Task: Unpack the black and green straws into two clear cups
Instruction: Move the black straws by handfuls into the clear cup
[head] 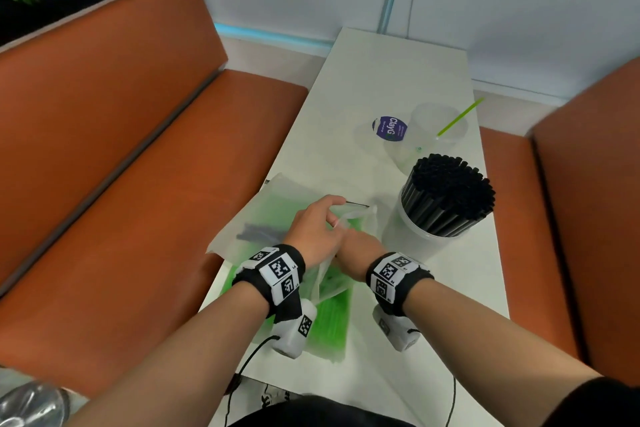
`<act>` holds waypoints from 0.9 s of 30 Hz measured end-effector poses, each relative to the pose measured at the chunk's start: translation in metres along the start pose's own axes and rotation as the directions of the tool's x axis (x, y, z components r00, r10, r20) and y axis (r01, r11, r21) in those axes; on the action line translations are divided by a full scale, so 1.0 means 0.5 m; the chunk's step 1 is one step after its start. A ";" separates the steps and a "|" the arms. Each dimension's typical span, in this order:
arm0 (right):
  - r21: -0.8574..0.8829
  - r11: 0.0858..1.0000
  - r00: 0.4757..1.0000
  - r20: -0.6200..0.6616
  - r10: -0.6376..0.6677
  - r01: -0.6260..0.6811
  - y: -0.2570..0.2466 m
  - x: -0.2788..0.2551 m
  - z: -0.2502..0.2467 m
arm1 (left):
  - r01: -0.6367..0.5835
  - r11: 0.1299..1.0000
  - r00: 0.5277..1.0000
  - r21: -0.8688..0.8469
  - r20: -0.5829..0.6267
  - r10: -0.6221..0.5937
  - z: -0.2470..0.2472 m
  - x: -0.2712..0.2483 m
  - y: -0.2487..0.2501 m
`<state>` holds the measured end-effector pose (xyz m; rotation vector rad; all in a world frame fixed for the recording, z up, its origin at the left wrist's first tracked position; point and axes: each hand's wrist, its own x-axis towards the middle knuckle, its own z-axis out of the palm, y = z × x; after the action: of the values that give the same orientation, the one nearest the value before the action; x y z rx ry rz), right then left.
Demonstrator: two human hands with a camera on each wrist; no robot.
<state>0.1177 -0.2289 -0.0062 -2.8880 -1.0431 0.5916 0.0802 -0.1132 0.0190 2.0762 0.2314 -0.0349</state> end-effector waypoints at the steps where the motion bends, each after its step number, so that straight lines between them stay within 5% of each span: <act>1: -0.060 0.998 0.999 -0.025 0.022 -0.023 0.010 -0.006 0.001 | 0.004 1.000 1.000 0.005 -0.004 -0.004 0.000 0.003 0.000; 9: -0.120 0.984 0.983 -0.143 0.118 -0.136 0.120 -0.081 0.011 | 0.074 0.995 0.996 0.061 -0.063 -0.070 0.004 0.025 0.007; 15: 0.224 0.947 0.964 -0.084 0.253 -0.229 0.223 -0.176 0.056 | 0.121 0.987 0.992 0.107 -0.057 -0.115 0.013 0.042 0.009; 18: 0.453 0.853 0.959 0.018 0.283 -0.260 0.262 -0.217 0.076 | 0.135 0.984 0.990 0.118 -0.063 -0.128 0.023 0.051 0.015; 22: 0.742 0.603 0.939 0.106 0.326 -0.293 0.288 -0.260 0.091 | 0.136 0.984 0.989 0.113 -0.069 -0.129 0.027 0.055 0.024; 27: 0.871 0.440 0.969 0.143 0.200 -0.219 0.265 -0.272 0.068 | 0.121 0.992 0.978 0.039 -0.173 -0.112 0.035 0.045 0.050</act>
<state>0.0912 -0.4199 -0.0093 -2.0209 -0.1769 0.8438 0.1082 -0.1370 0.0292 2.1144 0.4614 0.0671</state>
